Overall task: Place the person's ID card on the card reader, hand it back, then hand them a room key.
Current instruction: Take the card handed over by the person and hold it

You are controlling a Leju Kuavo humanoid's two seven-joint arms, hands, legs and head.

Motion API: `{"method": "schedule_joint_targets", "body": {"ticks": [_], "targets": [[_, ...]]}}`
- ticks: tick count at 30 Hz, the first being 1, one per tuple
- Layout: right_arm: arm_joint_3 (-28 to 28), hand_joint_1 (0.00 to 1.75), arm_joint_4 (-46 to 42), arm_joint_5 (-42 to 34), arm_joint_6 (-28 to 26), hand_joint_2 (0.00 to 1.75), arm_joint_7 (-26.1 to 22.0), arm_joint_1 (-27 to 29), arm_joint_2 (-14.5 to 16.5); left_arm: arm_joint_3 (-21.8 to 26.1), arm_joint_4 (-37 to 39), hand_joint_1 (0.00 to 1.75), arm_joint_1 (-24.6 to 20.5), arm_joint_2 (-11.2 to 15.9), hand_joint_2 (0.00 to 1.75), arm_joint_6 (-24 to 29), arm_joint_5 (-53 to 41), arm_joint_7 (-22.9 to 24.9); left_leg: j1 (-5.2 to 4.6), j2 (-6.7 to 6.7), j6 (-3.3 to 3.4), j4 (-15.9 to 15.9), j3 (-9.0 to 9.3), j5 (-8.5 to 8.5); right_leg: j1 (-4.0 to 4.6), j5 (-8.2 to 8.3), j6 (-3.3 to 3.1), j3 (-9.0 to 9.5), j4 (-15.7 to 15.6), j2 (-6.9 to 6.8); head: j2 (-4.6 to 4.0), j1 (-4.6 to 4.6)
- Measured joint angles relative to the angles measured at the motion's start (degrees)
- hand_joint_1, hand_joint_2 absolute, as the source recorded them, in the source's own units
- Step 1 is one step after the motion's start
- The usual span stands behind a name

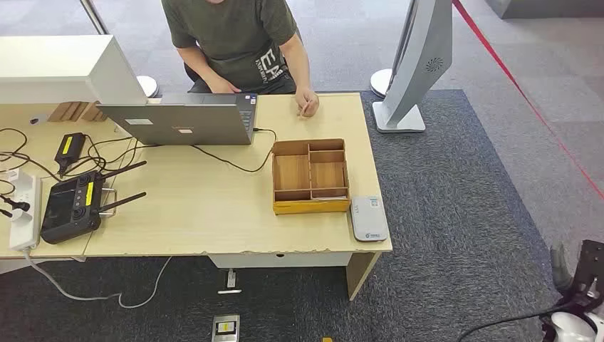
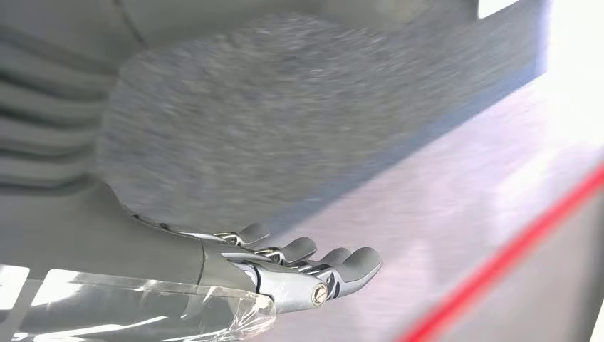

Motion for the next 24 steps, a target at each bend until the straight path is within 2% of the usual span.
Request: {"method": "schedule_joint_targets", "body": {"ticks": [2,3,6,9,12,15,20,24], "targets": [[1.4,0.0,-2.8,1.3,-0.5,1.75,2.1,0.2,-0.7,0.0,0.0,0.0,0.0,0.0,0.0,0.0,0.0,0.1,0.0,0.01,0.0,0.0,0.0,0.0,0.0,0.0,0.0,-0.01,0.0,0.01,0.01,-0.04],[2.7,0.0,-5.6,2.5,-1.0,1.75,4.6,0.4,-1.5,0.0,0.0,0.0,0.0,0.0,0.0,-0.1,-0.1,0.1,0.0,0.02,0.0,0.0,0.0,0.01,0.0,0.0,0.0,-0.02,0.0,0.02,0.01,-0.06],[6.0,0.0,-14.4,6.1,-1.3,1.75,15.1,0.2,-4.3,-0.1,0.0,0.0,-0.1,-0.1,0.0,-0.6,-0.1,-0.1,0.0,0.02,-0.01,0.0,0.01,0.02,-0.01,0.0,0.0,-0.01,0.0,0.01,0.0,-0.05],[8.6,0.0,-22.9,8.8,0.3,1.75,23.2,-0.5,-6.7,-0.5,0.0,0.0,-0.1,-0.1,0.0,-1.1,-0.3,-0.5,-0.02,0.01,-0.01,0.0,0.0,0.03,-0.03,0.01,0.0,-0.01,0.0,-0.03,0.0,-0.02],[10.4,0.0,-30.5,10.8,3.6,1.75,28.7,-2.7,-9.3,-0.9,0.0,0.0,-0.1,-0.1,0.0,-1.9,-0.7,-1.0,-0.04,0.02,0.0,0.0,0.02,0.04,-0.04,0.02,0.0,-0.03,0.0,-0.03,0.01,-0.04],[11.8,0.0,-36.5,12.2,6.8,1.75,31.6,-5.6,-11.3,-1.0,0.0,0.0,-0.1,-0.1,0.0,-2.3,-1.0,-1.1,0.0,0.0,0.0,0.0,0.05,0.05,-0.01,0.01,0.0,-0.02,0.0,-0.05,0.01,-0.04],[15.5,0.0,-43.9,17.2,11.6,1.75,32.2,-9.0,-11.7,-1.6,0.0,0.0,-0.1,-0.1,0.0,-3.0,-2.2,-0.9,0.02,0.0,-0.01,0.0,0.03,0.05,0.02,0.0,-0.01,-0.04,0.0,-0.06,0.01,-0.05],[20.5,0.0,-48.1,29.8,18.8,1.75,32.9,-12.3,-11.6,-2.7,0.0,0.0,-0.2,-0.2,0.0,-4.3,-4.6,-1.6,0.03,0.0,-0.02,0.0,-0.06,0.06,0.03,0.0,-0.01,-0.04,0.0,-0.05,0.0,-0.04]]}}
